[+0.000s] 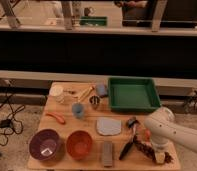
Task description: Place grapes in table surface
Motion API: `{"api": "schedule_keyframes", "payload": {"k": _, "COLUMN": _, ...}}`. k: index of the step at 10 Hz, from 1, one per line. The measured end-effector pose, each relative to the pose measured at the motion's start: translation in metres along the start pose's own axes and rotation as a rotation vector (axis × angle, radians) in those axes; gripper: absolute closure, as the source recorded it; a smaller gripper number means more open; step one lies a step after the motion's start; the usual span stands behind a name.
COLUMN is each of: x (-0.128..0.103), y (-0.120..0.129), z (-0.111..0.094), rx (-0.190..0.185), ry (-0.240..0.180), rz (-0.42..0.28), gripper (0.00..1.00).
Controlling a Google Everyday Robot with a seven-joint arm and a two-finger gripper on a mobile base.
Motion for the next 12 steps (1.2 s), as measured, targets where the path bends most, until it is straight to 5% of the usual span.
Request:
{"api": "schedule_keyframes", "payload": {"k": 2, "x": 0.0010, "y": 0.0013, "z": 0.0009, "rx": -0.006, "ry": 0.000, "rz": 0.003, "gripper": 0.20}}
{"api": "schedule_keyframes", "payload": {"k": 12, "x": 0.0099, "y": 0.0056, "z": 0.0064, "rx": -0.017, "ry": -0.003, "rz": 0.033, "gripper": 0.20}}
